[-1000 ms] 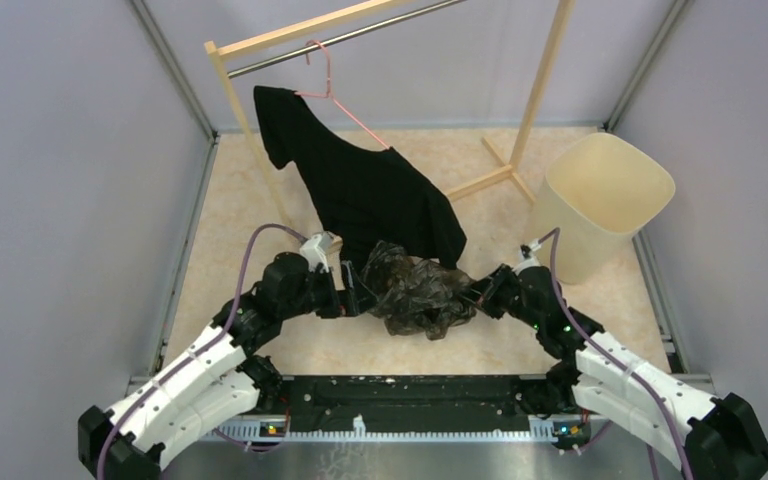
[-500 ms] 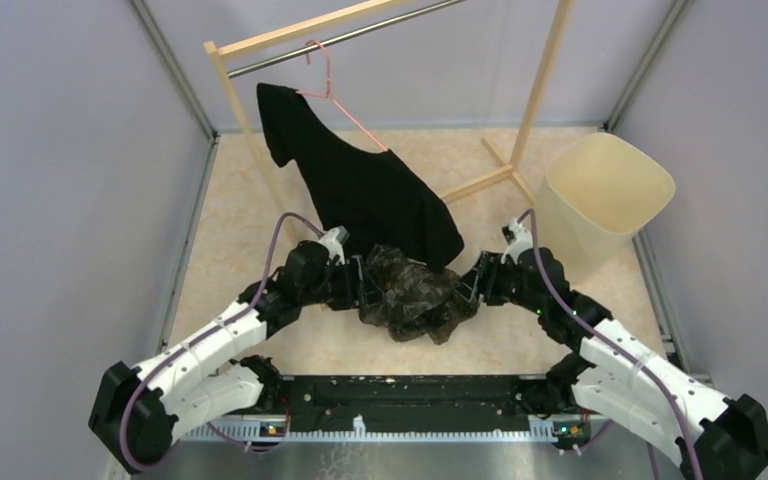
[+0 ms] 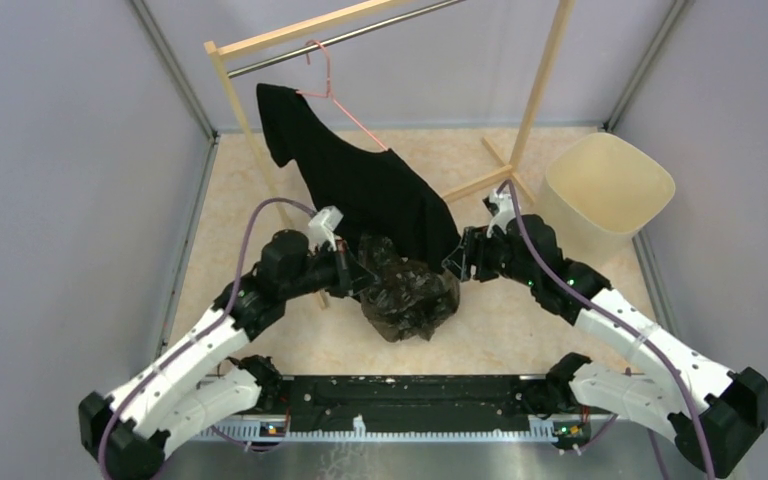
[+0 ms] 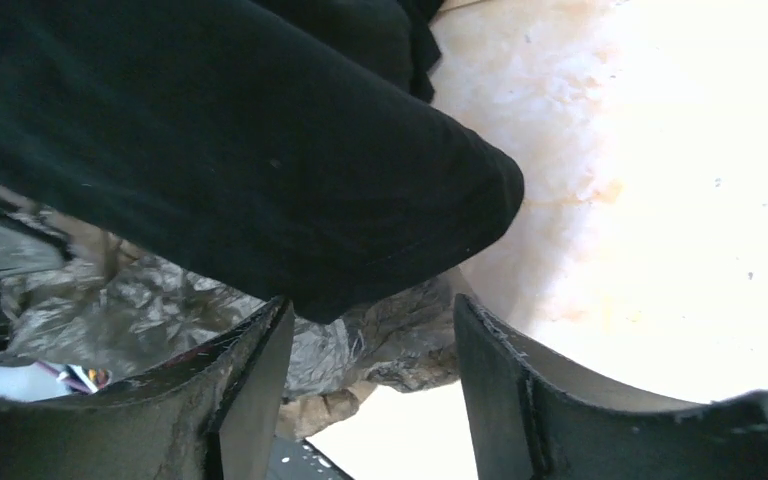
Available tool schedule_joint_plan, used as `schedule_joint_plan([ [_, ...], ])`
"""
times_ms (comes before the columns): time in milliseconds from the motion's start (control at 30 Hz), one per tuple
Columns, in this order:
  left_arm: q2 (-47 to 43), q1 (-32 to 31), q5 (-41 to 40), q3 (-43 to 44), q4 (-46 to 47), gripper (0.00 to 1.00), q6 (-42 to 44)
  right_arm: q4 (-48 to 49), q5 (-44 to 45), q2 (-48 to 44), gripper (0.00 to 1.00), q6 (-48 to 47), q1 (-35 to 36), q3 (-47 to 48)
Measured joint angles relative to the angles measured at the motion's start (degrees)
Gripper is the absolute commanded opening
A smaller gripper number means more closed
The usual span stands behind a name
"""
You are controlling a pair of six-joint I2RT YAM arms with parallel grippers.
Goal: Put the trash bags into the trash bin
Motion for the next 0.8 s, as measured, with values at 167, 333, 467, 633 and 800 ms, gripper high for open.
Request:
schedule_joint_plan([
  [167, -13.84, 0.02, 0.33, -2.71, 3.67, 0.00, -0.22, -0.94, -1.29, -0.33, 0.88, 8.59, 1.55, 1.27],
  [333, -21.09, 0.07, 3.08, -13.55, 12.17, 0.00, -3.06, -4.15, -0.20, -3.82, 0.94, 26.36, 1.55, -1.53],
  [467, -21.16, 0.07, 5.35, -19.93, 13.90, 0.00, -4.79, -2.43, -1.70, -4.68, 0.95, 41.07, 1.64, -7.98],
  [633, -23.43, 0.07, 6.99, -21.18, 14.05, 0.00, -5.40, 3.34, -3.41, -2.01, 0.99, 55.63, 5.09, -17.29],
  [800, -26.32, 0.07, 8.09, -21.18, 13.70, 0.00, -5.53, 10.23, -2.47, 1.33, 0.99, 62.75, 9.46, -17.94],
])
